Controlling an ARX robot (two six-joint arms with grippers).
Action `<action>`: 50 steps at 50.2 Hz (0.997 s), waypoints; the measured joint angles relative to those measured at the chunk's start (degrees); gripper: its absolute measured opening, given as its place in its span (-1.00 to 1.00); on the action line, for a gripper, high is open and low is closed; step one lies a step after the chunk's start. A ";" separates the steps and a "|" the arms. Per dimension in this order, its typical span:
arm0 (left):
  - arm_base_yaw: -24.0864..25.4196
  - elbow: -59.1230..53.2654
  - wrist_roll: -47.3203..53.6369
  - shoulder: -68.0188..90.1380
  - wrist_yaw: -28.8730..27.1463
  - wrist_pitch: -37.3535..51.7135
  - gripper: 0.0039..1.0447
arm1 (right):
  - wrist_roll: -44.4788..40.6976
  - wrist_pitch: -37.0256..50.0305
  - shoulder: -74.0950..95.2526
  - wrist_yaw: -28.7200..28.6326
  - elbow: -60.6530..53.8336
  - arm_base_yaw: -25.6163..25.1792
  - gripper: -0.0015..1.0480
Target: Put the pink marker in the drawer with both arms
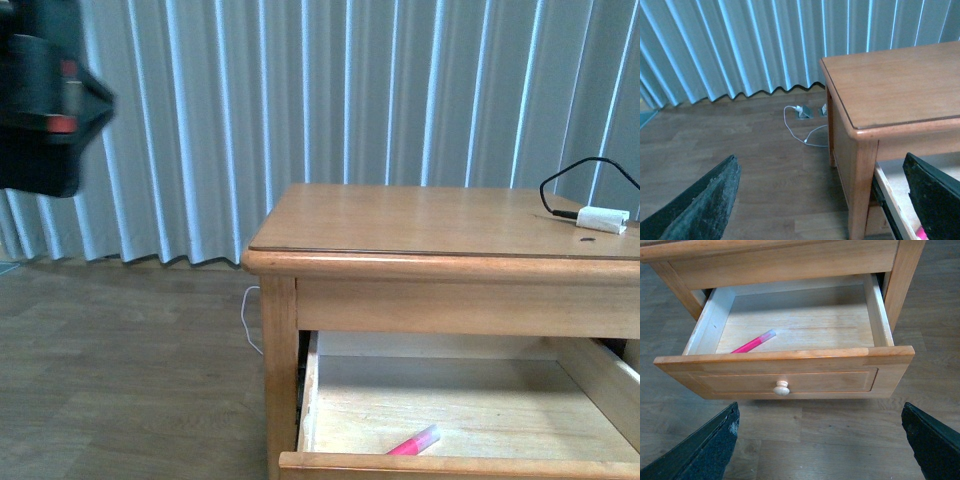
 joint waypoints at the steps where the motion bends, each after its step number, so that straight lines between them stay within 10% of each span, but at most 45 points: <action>1: 0.15 -1.03 -0.98 -1.86 -0.39 -1.22 0.89 | 0.00 0.00 0.00 0.00 0.00 0.00 0.83; 20: 2.60 -9.64 -9.84 -16.87 -4.35 -7.58 0.88 | 0.02 0.00 0.00 0.11 0.00 0.00 0.83; 45: 15.82 -23.65 -7.26 -29.46 13.84 -7.08 -0.89 | 0.00 0.00 0.00 0.04 0.00 0.00 0.83; 50: 18.80 -25.20 -7.17 -31.50 18.23 -7.28 -0.93 | 0.00 0.00 0.00 0.04 0.00 0.00 0.83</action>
